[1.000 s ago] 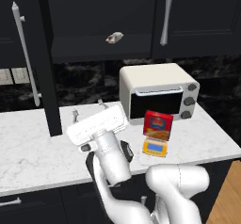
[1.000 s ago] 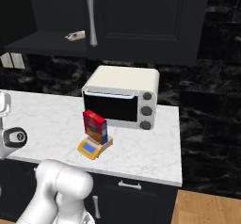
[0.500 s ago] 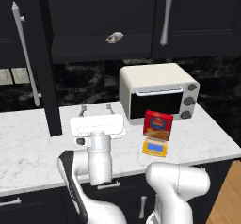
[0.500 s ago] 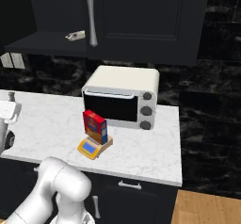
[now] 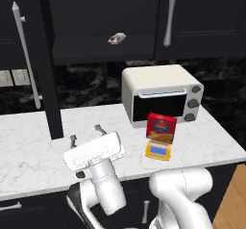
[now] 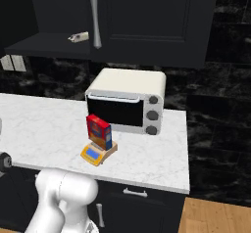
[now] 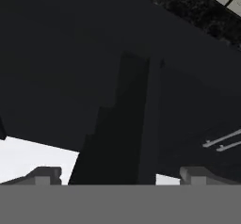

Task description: Pick the boxed food and place it on the digital scale for weighing, and close the cabinet.

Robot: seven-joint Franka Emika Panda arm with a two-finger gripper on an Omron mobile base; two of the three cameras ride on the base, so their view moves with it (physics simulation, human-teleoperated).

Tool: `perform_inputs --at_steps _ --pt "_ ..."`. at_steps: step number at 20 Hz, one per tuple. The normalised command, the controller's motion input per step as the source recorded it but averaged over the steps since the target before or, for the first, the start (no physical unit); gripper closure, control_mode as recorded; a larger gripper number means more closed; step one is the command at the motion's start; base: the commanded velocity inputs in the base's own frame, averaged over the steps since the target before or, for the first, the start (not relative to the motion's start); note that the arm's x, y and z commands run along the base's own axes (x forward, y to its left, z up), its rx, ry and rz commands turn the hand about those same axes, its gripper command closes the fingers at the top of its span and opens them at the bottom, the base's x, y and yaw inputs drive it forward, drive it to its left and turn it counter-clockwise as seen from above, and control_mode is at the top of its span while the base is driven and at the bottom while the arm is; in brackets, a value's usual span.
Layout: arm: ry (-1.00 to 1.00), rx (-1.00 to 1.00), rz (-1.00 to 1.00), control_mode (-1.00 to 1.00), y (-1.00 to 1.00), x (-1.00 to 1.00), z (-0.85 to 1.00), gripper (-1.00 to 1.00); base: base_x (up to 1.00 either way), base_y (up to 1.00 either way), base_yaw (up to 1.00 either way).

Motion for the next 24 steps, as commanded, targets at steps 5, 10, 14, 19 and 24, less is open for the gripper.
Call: perform_inputs --at_steps 5,10,14,19,24 --pt "-0.76 -0.14 0.00 -1.00 1.00 -0.99 -0.14 -1.00 0.00 0.00 0.00" --pt "-0.64 -0.26 0.00 -1.00 1.00 -0.70 -0.01 -1.00 0.00 0.00 0.00" --pt "-0.52 -0.17 0.00 -1.00 1.00 -0.54 0.26 -1.00 0.00 0.00 0.00" --pt "-0.06 0.05 0.00 -1.00 0.66 -0.03 0.80 -1.00 0.00 0.00 0.00" --pt "0.27 0.41 0.00 -1.00 0.31 0.23 0.27 -1.00 0.00 0.00 0.00"
